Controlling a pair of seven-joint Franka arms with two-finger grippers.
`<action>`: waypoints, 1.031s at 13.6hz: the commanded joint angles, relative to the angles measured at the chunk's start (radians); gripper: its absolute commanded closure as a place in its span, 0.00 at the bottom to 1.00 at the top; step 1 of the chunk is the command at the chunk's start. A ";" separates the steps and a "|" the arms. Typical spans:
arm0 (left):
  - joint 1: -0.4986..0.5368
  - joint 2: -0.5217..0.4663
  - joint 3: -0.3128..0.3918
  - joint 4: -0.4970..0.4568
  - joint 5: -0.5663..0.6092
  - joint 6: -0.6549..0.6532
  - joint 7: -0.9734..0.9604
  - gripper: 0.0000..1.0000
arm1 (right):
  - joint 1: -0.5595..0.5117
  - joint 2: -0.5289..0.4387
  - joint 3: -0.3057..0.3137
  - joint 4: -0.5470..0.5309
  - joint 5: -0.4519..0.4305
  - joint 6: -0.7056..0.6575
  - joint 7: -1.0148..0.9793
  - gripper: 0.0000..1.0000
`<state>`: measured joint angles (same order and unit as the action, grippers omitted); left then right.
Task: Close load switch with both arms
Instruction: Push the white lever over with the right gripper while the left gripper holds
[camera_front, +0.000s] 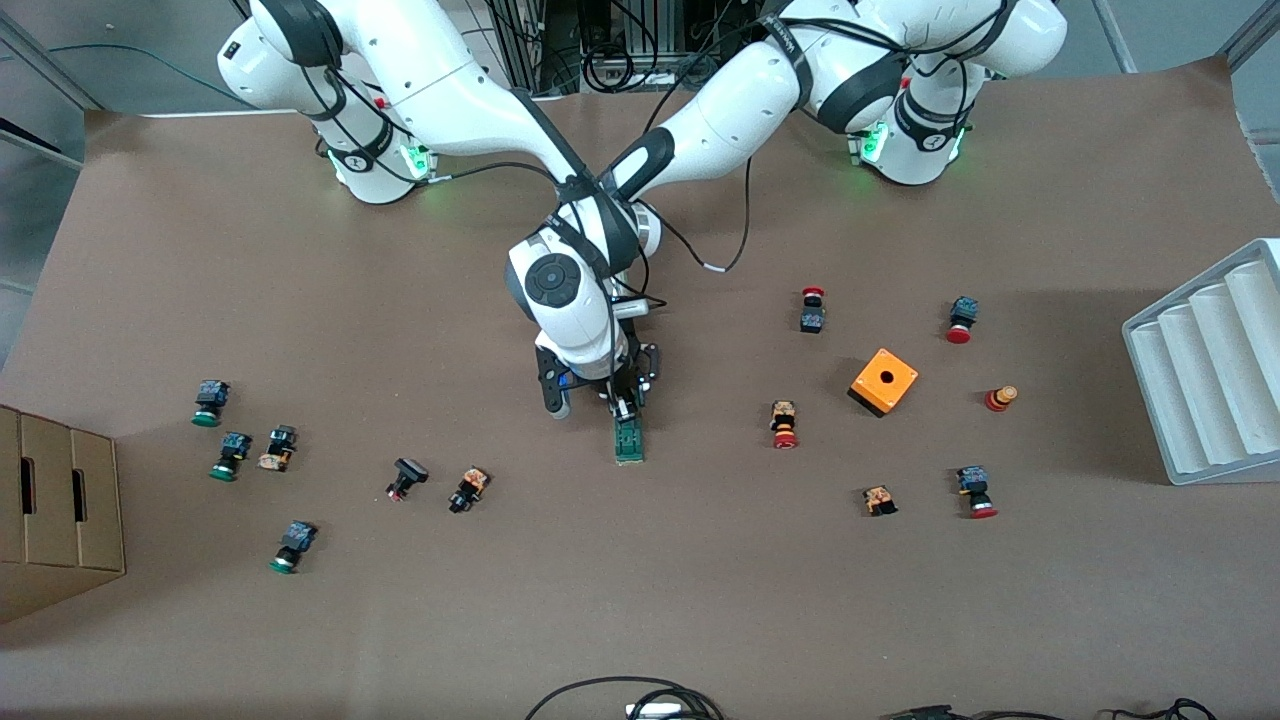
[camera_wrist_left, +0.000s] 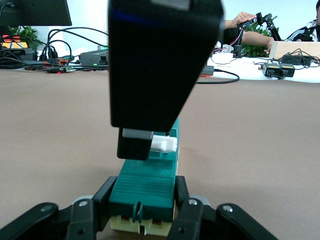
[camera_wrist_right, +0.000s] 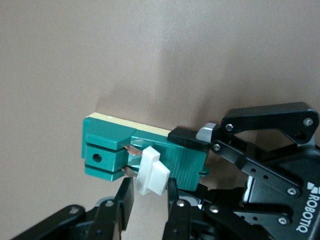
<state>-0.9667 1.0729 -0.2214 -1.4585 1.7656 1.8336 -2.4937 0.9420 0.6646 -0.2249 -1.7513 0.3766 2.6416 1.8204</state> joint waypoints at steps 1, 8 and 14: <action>-0.006 0.016 -0.016 0.035 0.012 -0.011 -0.007 0.49 | -0.020 0.000 -0.016 0.033 0.028 0.003 -0.016 0.66; -0.006 0.016 -0.016 0.033 0.012 -0.011 -0.008 0.49 | -0.035 0.001 -0.017 0.067 0.030 -0.043 -0.018 0.71; -0.006 0.019 -0.016 0.032 0.012 -0.011 -0.010 0.49 | -0.038 0.004 -0.017 0.078 0.030 -0.045 -0.016 0.82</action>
<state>-0.9667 1.0731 -0.2216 -1.4584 1.7657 1.8335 -2.4937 0.9100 0.6527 -0.2331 -1.7125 0.3771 2.6080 1.8204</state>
